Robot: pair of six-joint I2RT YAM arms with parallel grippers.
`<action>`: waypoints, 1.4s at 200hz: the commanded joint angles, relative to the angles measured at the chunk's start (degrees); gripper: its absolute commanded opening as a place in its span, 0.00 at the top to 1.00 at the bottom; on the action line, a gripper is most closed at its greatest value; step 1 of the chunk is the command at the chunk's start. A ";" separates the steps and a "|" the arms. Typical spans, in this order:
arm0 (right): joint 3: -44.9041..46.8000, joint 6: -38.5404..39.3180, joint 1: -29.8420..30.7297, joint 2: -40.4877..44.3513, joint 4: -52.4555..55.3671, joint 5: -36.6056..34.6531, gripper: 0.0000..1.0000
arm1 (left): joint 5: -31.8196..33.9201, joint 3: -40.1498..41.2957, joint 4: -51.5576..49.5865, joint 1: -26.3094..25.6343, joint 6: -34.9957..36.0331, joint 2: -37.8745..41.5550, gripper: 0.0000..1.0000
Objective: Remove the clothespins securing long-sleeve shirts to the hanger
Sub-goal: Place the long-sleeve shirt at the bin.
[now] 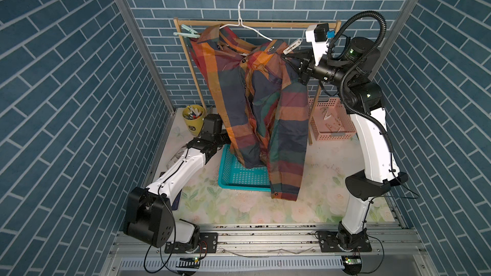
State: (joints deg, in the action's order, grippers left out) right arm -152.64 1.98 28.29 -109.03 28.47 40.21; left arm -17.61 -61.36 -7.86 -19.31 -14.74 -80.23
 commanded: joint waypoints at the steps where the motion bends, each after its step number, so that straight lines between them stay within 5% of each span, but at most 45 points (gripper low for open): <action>1: -2.48 0.94 0.14 -1.10 -5.14 2.23 1.00 | 0.03 0.85 0.78 -0.46 -0.77 1.90 0.07; 48: 3.66 5.09 0.18 -1.15 0.26 3.38 1.00 | -0.23 2.36 1.07 -1.61 -1.61 1.95 0.08; 96: 40.49 3.47 0.18 15.34 -16.11 -0.37 1.00 | 9.24 2.87 -8.78 -1.61 0.49 5.75 0.08; 179: 57.03 3.03 -0.21 21.60 -17.14 -0.21 1.00 | 23.72 -0.33 -24.91 -1.60 5.70 15.84 0.06; 225: 63.00 3.74 -1.55 26.07 -14.10 4.26 1.00 | 20.89 -4.87 -29.19 -1.24 12.68 21.82 0.02; 280: 70.09 5.32 -2.72 30.90 -12.22 7.46 1.00 | 6.22 -6.93 -26.28 2.30 18.59 25.27 0.01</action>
State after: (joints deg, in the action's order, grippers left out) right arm -84.29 4.38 25.93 -81.21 15.49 43.90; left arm -3.20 -66.06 -34.09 -18.61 -0.34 -55.16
